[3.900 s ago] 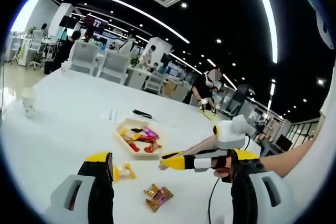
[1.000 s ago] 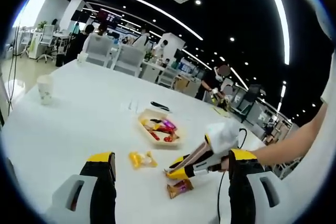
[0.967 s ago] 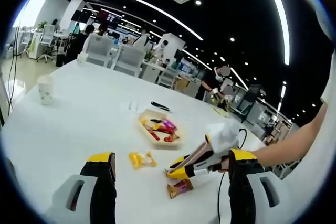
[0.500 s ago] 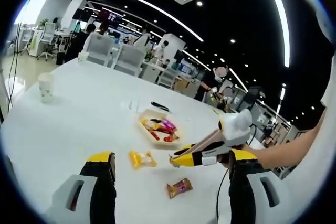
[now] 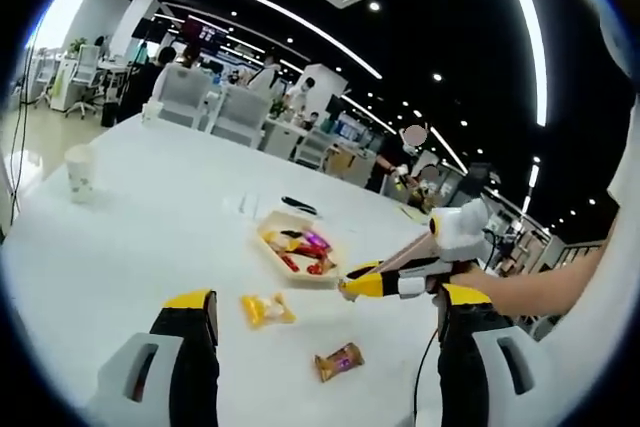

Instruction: Place the target food into the container with the food tongs after gripping and lifting it, then release it inside without dropping or visibly crushing the food.

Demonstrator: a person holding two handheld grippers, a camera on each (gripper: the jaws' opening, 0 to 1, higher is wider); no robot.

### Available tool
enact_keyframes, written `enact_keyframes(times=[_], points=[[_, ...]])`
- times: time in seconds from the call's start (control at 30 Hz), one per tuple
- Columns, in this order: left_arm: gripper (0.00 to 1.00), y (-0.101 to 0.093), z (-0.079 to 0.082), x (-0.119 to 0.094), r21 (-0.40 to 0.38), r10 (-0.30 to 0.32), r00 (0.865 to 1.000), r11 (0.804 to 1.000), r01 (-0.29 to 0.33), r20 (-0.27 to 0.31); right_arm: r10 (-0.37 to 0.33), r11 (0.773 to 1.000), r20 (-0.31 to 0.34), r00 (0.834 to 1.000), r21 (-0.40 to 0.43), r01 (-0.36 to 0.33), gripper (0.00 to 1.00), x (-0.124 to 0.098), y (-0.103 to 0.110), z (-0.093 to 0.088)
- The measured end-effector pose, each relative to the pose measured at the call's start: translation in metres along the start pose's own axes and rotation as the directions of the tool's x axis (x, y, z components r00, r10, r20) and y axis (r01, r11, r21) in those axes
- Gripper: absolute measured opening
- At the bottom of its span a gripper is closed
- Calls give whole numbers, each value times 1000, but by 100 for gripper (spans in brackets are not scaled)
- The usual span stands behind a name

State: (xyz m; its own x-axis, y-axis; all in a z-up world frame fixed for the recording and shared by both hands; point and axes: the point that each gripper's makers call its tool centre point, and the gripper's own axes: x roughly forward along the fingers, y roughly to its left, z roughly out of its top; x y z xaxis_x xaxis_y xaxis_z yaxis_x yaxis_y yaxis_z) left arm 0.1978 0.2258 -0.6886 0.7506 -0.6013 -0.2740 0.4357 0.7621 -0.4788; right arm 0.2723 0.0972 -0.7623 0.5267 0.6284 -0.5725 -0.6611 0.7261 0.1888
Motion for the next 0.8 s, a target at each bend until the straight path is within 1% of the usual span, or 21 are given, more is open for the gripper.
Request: enact_keyframes(times=[0.07,0.17,0.2,0.3,0.4,0.5,0.6,0.67,0.8], points=[[92,0,-1,0,-3,-3,1000,1000,3,-2,-4,1000,18,1000,22,4,18,-4,-1,5],[92,-2,-4,2,-5,-9,1000,1000,9,-17,-8,999,40,999,35,6,18,-10,-3,13],[92,-3,-4,4,-1,-16,1000,1000,15,-25,-9,999,51,999,43,7,18,-14,-3,18],[92,-9,0,9,9,-30,999,999,31,-31,-20,998,81,997,56,16,18,-22,-7,27],[92,-13,7,12,22,-41,999,999,42,-21,-34,997,105,994,78,25,18,-30,-12,34],[92,-15,8,15,26,-47,999,999,48,-17,-46,995,126,991,97,33,18,-35,-19,39],[92,-18,6,16,28,-54,998,998,55,-23,-51,994,141,989,100,37,18,-37,-22,45],[92,-22,1,18,36,-59,997,997,61,-42,-56,995,151,987,95,42,18,-38,-24,48],[92,-26,0,18,40,-65,997,997,66,-44,-53,995,162,985,93,38,18,-39,-26,55]])
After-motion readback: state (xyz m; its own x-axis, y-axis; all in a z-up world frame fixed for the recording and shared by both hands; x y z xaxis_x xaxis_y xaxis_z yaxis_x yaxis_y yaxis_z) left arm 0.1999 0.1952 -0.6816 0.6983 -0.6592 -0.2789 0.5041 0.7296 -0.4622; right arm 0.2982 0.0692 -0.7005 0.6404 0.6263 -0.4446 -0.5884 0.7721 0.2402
